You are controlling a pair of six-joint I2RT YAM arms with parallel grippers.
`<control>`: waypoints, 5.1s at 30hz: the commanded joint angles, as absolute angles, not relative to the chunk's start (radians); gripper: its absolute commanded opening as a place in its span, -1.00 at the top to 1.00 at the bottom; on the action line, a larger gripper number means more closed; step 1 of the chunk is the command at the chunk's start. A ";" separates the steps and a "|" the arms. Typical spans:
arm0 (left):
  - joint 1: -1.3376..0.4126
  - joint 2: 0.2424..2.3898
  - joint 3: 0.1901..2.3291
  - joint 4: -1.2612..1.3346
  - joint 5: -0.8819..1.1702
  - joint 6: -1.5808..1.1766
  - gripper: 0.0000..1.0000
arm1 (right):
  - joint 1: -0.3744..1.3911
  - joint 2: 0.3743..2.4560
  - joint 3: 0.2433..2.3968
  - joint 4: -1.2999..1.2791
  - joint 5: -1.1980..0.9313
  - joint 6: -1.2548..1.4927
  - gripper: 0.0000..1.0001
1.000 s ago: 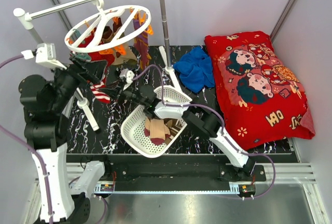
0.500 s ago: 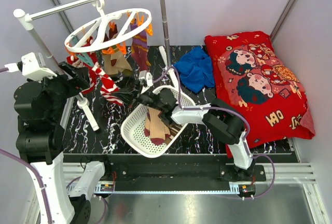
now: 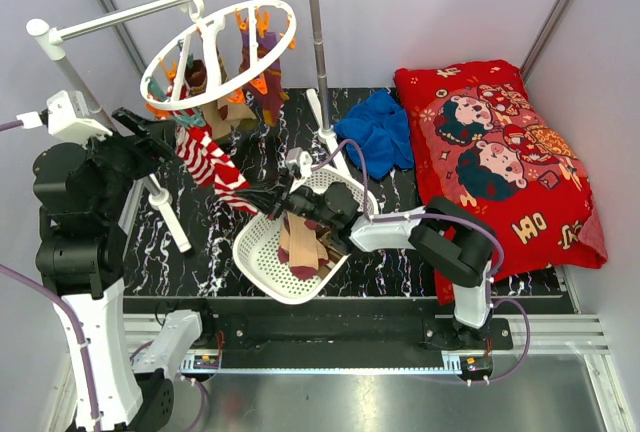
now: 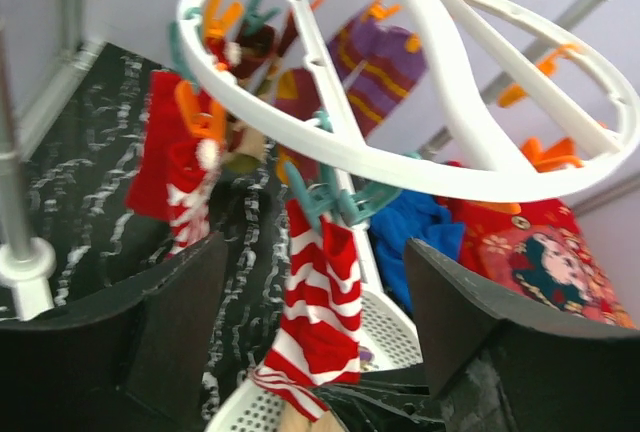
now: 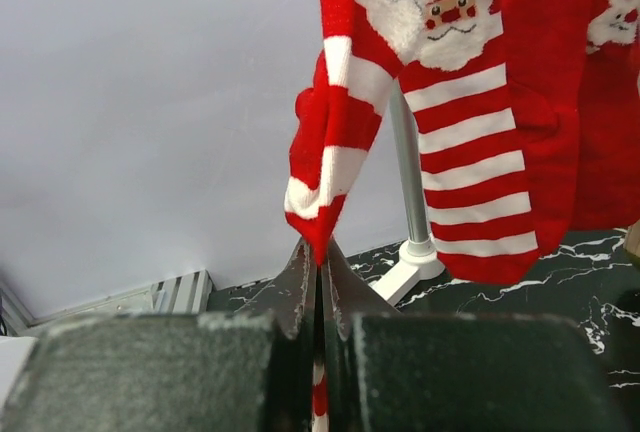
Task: Remove the socks clipped to the hanger
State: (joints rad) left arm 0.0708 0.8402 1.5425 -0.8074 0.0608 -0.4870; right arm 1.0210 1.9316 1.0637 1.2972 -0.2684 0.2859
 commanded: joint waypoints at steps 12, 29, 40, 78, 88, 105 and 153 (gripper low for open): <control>0.069 0.882 1.463 -0.683 0.150 -0.610 -0.31 | 1.104 1.802 1.012 1.404 -0.238 0.060 1.00; 0.069 0.907 1.506 -0.687 0.100 -0.534 -0.32 | 1.175 1.813 1.061 1.307 -0.166 -0.153 1.00; 0.069 0.950 1.563 -0.686 0.140 -0.540 -0.29 | 1.203 1.824 1.081 1.282 -0.137 -0.215 1.00; 0.049 0.974 1.589 -0.716 0.155 -0.571 -0.23 | 1.224 1.799 1.094 1.229 -0.110 -0.302 1.00; 0.018 1.006 1.615 -0.735 0.085 -0.538 -0.21 | 1.238 1.802 1.091 1.215 -0.101 -0.339 1.00; 0.006 1.069 1.677 -0.811 0.032 -0.453 -0.06 | 1.246 1.827 1.089 1.207 -0.074 -0.385 1.00; -0.321 1.187 1.936 -1.051 -0.442 -0.380 -0.04 | 1.252 1.855 1.089 1.235 -0.023 -0.388 1.00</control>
